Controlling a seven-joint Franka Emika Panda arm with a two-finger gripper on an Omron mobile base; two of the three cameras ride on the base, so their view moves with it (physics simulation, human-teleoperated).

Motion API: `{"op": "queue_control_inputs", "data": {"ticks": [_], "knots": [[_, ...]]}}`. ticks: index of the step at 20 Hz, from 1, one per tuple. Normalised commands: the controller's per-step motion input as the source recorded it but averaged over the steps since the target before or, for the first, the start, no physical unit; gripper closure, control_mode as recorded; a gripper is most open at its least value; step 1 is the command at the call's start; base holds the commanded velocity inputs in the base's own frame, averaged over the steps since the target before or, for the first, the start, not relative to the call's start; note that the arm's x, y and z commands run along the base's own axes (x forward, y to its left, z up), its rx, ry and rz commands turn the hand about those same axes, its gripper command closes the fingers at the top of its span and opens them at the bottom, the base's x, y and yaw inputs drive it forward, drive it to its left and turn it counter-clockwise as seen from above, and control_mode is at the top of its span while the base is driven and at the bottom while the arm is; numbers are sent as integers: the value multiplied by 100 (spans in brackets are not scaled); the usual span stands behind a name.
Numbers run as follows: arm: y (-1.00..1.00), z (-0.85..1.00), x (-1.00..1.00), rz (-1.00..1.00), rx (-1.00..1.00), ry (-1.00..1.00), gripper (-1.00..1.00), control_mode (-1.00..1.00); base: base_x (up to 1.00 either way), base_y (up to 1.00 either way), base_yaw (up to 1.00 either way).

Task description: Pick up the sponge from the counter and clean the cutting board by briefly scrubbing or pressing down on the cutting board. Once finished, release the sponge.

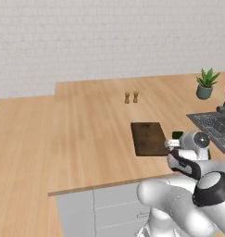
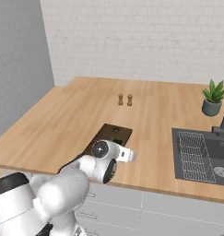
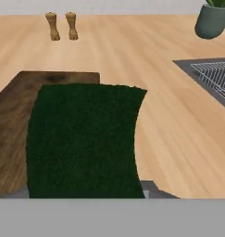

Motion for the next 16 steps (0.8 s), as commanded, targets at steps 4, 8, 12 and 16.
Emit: {"op": "queue_control_inputs", "data": {"ticks": [4,8,12,16], "knots": [[1,100,0,1,14,-8,100,-100,0,0,0],[39,100,4,0,27,31,100,-100,0,0,0],[86,96,19,0,21,70,100,-100,0,0,0],[99,21,11,1,6,49,100,-100,0,0,0]]}}
